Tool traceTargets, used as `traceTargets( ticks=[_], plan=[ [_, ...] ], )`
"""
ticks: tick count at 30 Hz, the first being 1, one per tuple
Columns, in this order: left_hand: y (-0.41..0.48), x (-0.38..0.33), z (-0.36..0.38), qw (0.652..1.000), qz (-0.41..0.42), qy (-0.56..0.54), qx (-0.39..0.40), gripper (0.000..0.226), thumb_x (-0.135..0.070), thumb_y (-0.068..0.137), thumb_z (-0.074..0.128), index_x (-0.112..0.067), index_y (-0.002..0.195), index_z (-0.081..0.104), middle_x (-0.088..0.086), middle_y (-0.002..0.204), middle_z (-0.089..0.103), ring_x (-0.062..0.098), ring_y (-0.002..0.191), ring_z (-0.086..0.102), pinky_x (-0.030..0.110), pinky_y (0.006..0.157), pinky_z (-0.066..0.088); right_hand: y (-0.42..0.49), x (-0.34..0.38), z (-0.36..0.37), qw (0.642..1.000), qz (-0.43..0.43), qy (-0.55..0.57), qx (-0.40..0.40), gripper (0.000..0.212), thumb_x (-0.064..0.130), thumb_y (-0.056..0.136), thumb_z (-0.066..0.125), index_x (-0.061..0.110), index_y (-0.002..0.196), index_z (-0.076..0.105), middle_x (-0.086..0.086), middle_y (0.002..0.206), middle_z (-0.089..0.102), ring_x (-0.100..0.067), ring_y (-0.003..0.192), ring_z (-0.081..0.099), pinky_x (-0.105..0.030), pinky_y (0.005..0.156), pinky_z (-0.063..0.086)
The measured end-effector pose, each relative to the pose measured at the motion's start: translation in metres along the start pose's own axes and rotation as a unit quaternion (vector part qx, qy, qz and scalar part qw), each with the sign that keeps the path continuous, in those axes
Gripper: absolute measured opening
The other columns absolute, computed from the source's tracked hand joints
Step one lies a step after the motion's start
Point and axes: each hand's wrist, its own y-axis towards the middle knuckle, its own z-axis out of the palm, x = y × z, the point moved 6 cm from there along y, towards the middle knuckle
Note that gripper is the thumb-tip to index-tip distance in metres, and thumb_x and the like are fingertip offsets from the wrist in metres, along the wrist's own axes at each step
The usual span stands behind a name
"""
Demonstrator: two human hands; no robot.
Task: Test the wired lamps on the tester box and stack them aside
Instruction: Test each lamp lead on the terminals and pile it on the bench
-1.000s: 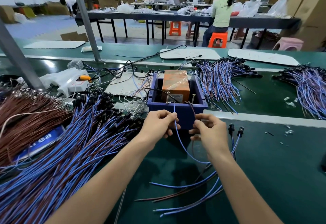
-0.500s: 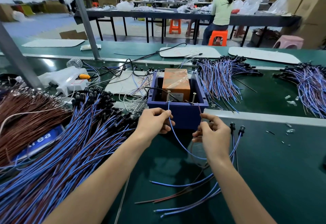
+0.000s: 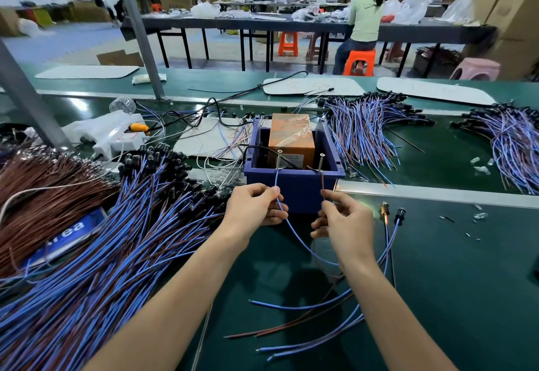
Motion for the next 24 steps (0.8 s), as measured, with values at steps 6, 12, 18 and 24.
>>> traceTargets(
  ticks=[6,12,18,24],
  plan=[
    [0.000,-0.002,-0.001,1.000,0.000,0.009,-0.002,0.024,-0.016,0.095,0.056,-0.005,0.075,0.063,0.007,0.059,0.069,0.012,0.046,0.062,0.019,0.047,0.050,-0.001,0.000,0.001,1.000,0.004,0.003,0.010,0.025,-0.001,0.093,0.052,0.015,0.104,0.067,-0.008,0.065,0.057,-0.012,0.042,0.056,-0.026,0.041,0.049],
    [-0.001,-0.008,0.002,1.000,0.005,0.025,0.013,0.024,-0.016,0.095,0.056,-0.005,0.075,0.063,0.007,0.059,0.067,0.010,0.044,0.060,0.019,0.047,0.049,0.000,0.000,0.001,1.000,0.007,0.009,0.010,0.025,-0.003,0.093,0.051,0.013,0.106,0.067,-0.009,0.064,0.056,-0.012,0.041,0.056,-0.024,0.040,0.048],
    [-0.003,-0.005,0.006,0.999,-0.004,0.026,0.018,0.023,-0.016,0.095,0.056,-0.005,0.077,0.063,0.008,0.063,0.067,0.010,0.045,0.060,0.019,0.048,0.051,0.002,0.000,0.001,1.000,0.000,0.007,0.014,0.026,-0.003,0.093,0.051,0.013,0.107,0.067,-0.009,0.065,0.056,-0.013,0.042,0.057,-0.024,0.040,0.048],
    [-0.018,-0.010,0.006,0.998,0.019,0.033,0.050,0.019,-0.012,0.095,0.055,-0.003,0.080,0.063,0.010,0.068,0.068,0.011,0.049,0.061,0.020,0.053,0.053,-0.008,0.006,-0.003,1.000,-0.011,-0.013,0.017,0.024,0.001,0.091,0.055,0.017,0.097,0.072,-0.002,0.062,0.061,-0.011,0.043,0.054,-0.021,0.041,0.042]
  ],
)
